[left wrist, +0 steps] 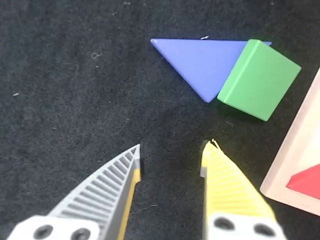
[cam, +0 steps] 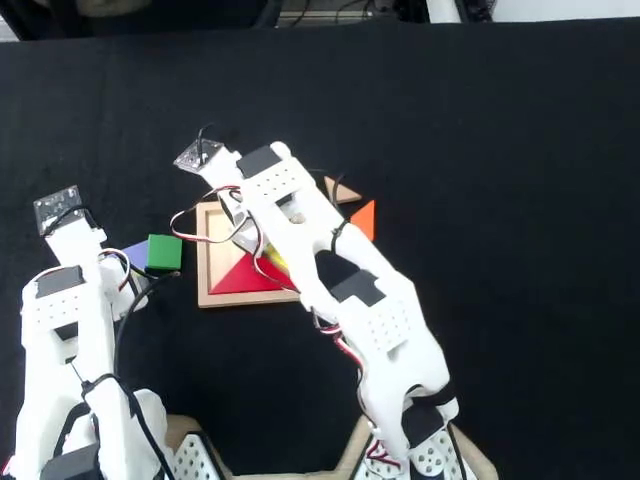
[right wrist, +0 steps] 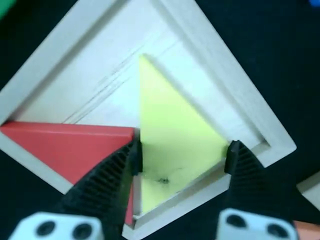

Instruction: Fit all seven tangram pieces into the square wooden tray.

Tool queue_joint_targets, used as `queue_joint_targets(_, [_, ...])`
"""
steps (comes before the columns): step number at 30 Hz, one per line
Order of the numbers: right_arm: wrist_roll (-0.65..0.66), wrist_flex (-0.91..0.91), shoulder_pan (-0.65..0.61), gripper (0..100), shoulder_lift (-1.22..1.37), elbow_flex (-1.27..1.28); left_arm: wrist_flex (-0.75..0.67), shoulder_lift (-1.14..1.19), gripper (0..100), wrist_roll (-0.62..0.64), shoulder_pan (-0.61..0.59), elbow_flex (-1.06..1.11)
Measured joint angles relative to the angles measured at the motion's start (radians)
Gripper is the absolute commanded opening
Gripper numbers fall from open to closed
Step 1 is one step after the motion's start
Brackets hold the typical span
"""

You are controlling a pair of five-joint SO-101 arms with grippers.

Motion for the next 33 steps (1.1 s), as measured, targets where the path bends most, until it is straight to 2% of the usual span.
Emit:
queue_joint_targets(17, [0.000,0.005,0.000,22.4,0.054,-0.046,0.000,0.000,20,0.000,0.000,0.000])
queue_joint_targets(28, [0.000,0.170,-0.002,22.7,0.157,-0.249,0.000,0.000,20,0.000,0.000,0.000])
queue_joint_targets(31, [0.000,0.233,-0.009,20.9,0.184,-0.315,0.000,0.000,20,0.003,0.000,0.000])
queue_joint_targets(33, [0.000,0.245,-0.012,13.9,0.184,-0.318,0.000,0.000,20,0.003,0.000,0.000])
